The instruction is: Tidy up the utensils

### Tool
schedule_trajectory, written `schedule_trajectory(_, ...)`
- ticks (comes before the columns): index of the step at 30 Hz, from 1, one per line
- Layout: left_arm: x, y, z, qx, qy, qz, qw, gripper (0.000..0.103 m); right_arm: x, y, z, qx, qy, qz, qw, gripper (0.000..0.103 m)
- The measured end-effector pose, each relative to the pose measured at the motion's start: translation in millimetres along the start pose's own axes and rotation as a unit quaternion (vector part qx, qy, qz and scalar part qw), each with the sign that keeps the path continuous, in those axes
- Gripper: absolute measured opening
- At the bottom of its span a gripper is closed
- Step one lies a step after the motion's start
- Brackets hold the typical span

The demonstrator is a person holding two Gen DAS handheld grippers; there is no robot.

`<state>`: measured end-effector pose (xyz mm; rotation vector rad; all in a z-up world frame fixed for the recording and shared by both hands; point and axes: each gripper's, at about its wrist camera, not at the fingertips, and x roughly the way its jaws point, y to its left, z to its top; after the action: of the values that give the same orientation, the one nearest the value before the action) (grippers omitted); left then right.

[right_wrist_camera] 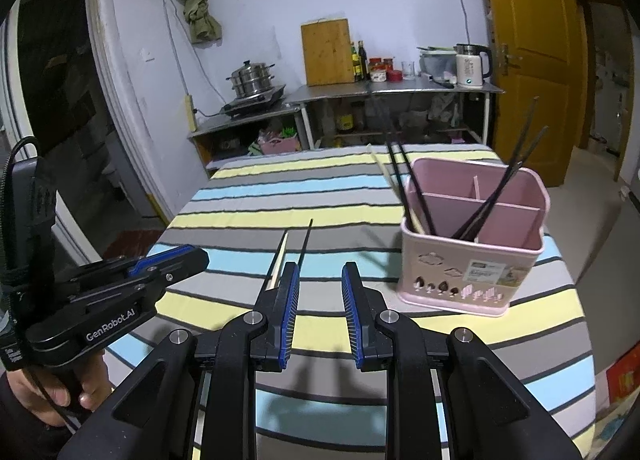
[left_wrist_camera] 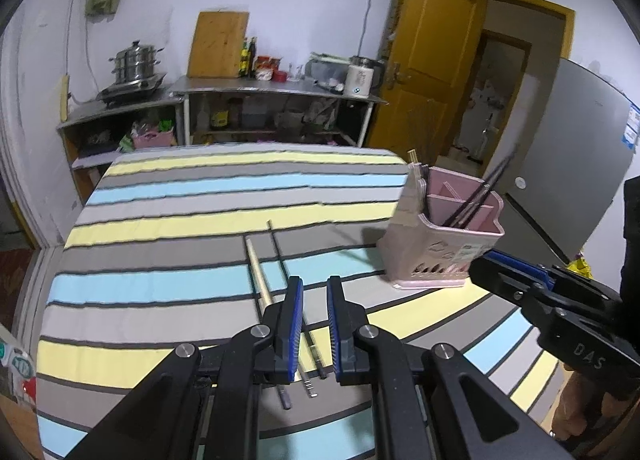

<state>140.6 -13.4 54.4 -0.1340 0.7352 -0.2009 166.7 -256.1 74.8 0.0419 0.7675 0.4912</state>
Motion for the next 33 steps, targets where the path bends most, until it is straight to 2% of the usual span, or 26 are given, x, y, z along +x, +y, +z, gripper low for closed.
schedule_trajectory(11, 69.0, 59.3, -19.2, -0.053, 0.062, 0.017, 0.9965, 0.011, 59.1, 8.1, -13.5, -0.005, 0.055, 0.022, 0.998, 0.023)
schedule_trajectory(17, 108.2, 66.0, -20.4, -0.052, 0.086, 0.02, 0.9948, 0.011, 83.3, 11.2, -16.5, -0.007, 0.076, 0.028, 0.997, 0.023)
schedule_trajectory(24, 136.2, 62.2, -21.6, -0.036, 0.1, 0.036, 0.9937, 0.011, 105.7, 14.7, -20.2, -0.008, 0.094, 0.032, 0.995, 0.022)
schedule_trajectory(26, 141.5, 62.9, -24.5, -0.036, 0.108, 0.041, 0.9927, 0.012, 109.9, 14.7, -20.6, -0.009, 0.097, 0.033, 0.995, 0.023)
schedule_trajectory(33, 141.9, 68.2, -29.0, -0.035, 0.094, 0.06, 0.9931, 0.02, 121.6, 13.2, -21.7, -0.007, 0.105, 0.033, 0.994, 0.022)
